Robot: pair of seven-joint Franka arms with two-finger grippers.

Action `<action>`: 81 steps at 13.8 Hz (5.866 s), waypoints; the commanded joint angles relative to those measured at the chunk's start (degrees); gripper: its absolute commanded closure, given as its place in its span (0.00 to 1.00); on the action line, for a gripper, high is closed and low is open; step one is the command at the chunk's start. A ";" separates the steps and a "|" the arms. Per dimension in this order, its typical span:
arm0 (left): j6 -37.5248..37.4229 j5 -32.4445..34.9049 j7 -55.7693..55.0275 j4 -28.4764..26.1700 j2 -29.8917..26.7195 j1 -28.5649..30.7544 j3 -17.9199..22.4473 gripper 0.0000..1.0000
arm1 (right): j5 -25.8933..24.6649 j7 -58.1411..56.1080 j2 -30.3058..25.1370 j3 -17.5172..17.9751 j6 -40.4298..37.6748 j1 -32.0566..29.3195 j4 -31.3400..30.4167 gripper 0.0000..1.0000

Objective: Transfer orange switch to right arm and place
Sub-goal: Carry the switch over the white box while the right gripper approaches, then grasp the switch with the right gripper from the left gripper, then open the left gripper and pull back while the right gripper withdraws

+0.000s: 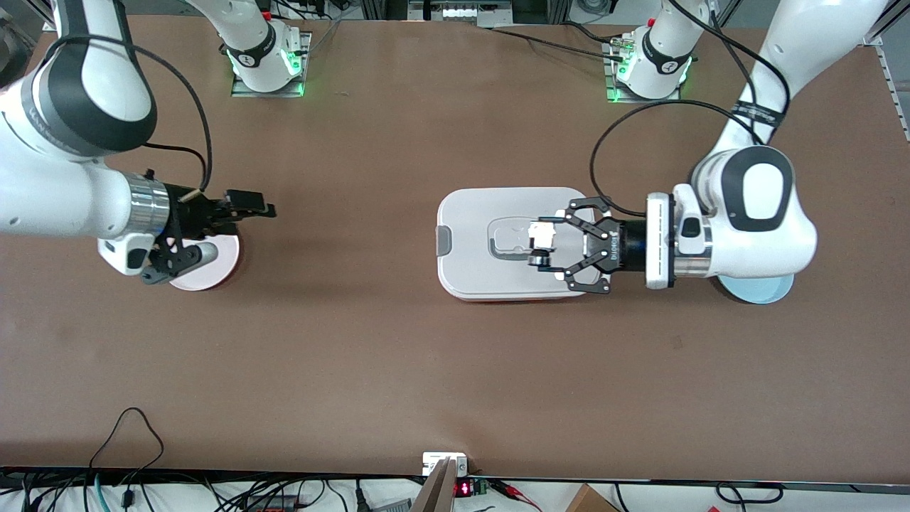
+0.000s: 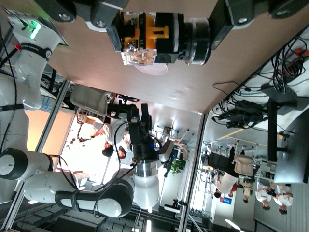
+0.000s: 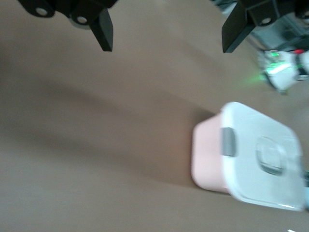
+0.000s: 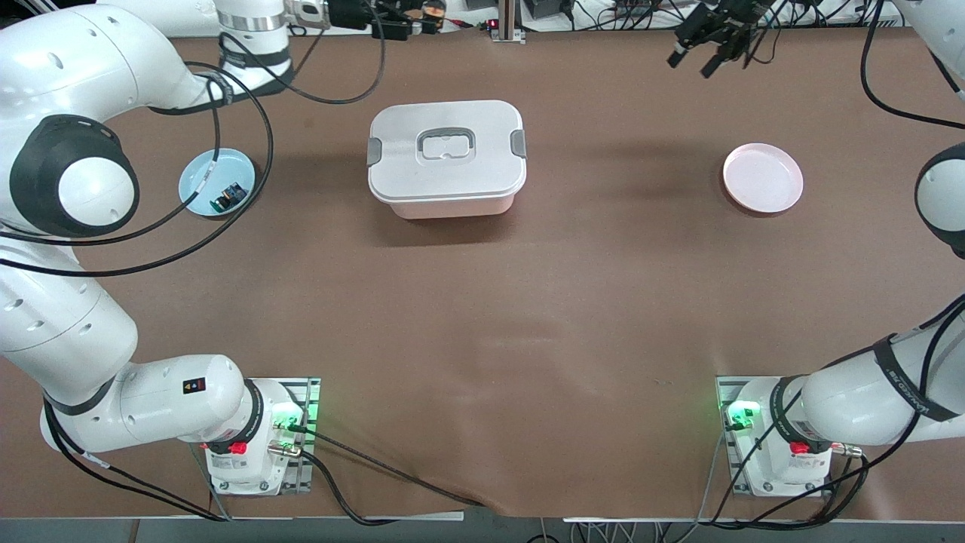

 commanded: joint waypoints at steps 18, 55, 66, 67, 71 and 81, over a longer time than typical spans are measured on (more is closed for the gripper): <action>5.39 -6.89 10.71 -8.27 -2.79 0.22 -5.13 0.80 | 78.39 -15.93 8.82 0.21 28.33 21.04 -6.38 0.00; 5.13 -6.89 10.44 -8.89 -2.53 -0.05 -5.22 0.78 | 90.45 -22.61 9.26 0.21 35.99 27.47 -6.20 0.76; 1.28 -5.84 6.51 -8.71 -3.14 2.23 -4.95 0.00 | 89.76 -22.18 9.26 -0.06 35.20 25.46 -6.11 1.00; -0.47 -3.83 5.01 -8.37 -3.32 2.76 -4.69 0.00 | 89.49 -22.00 9.26 -0.06 33.89 24.75 -6.11 1.00; -6.53 9.43 -7.45 -6.88 -5.59 6.28 -4.78 0.00 | 88.96 -22.00 9.88 -0.06 30.99 22.91 -6.46 1.00; -24.82 40.19 -39.53 2.53 -6.04 12.25 -4.60 0.00 | 63.50 -18.66 9.70 -0.14 3.41 4.90 -6.03 1.00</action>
